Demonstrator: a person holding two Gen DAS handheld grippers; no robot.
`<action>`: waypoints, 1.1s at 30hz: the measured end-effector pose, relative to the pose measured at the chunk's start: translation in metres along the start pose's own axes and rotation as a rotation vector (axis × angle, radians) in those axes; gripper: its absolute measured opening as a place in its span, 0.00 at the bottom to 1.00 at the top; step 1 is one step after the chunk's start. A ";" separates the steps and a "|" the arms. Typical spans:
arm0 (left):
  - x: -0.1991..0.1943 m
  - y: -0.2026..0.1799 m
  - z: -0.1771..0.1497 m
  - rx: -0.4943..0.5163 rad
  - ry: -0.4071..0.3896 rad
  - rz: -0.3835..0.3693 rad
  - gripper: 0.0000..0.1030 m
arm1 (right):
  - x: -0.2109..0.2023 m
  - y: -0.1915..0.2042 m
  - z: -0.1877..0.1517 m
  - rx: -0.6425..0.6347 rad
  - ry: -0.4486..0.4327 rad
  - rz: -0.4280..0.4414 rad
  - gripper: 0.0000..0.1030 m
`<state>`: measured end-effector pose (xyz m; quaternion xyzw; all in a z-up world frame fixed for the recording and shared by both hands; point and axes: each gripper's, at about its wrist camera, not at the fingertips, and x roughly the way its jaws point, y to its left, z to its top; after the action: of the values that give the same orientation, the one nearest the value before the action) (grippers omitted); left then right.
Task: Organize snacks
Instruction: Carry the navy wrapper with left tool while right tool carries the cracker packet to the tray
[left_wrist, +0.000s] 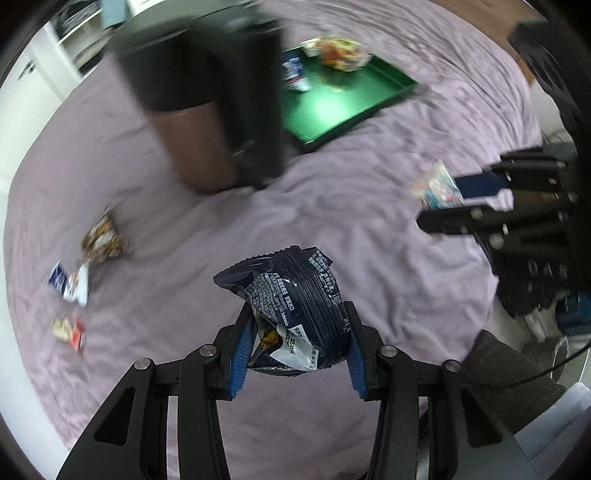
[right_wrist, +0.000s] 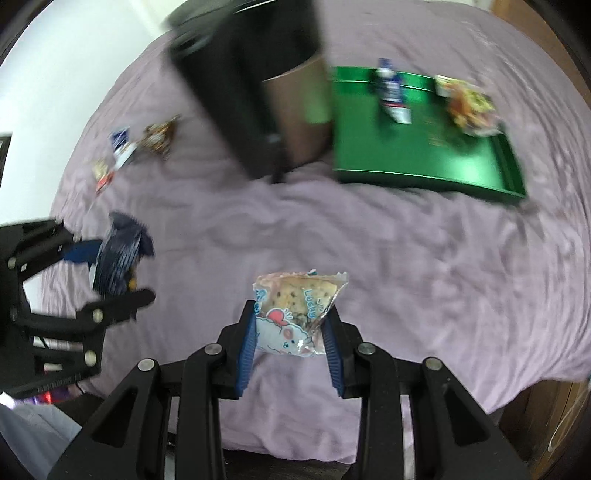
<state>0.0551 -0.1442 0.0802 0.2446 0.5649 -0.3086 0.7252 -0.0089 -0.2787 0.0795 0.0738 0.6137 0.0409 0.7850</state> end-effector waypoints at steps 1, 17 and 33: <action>-0.001 -0.006 0.005 0.017 -0.002 -0.010 0.38 | -0.003 -0.006 0.000 0.020 -0.008 -0.006 0.00; -0.041 -0.052 0.080 0.150 -0.102 -0.101 0.38 | -0.050 -0.088 0.005 0.208 -0.133 -0.096 0.00; -0.094 -0.050 0.174 0.127 -0.272 -0.123 0.38 | -0.112 -0.142 0.063 0.256 -0.297 -0.165 0.00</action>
<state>0.1190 -0.2845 0.2131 0.2110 0.4544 -0.4178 0.7579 0.0212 -0.4405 0.1784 0.1277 0.4953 -0.1132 0.8518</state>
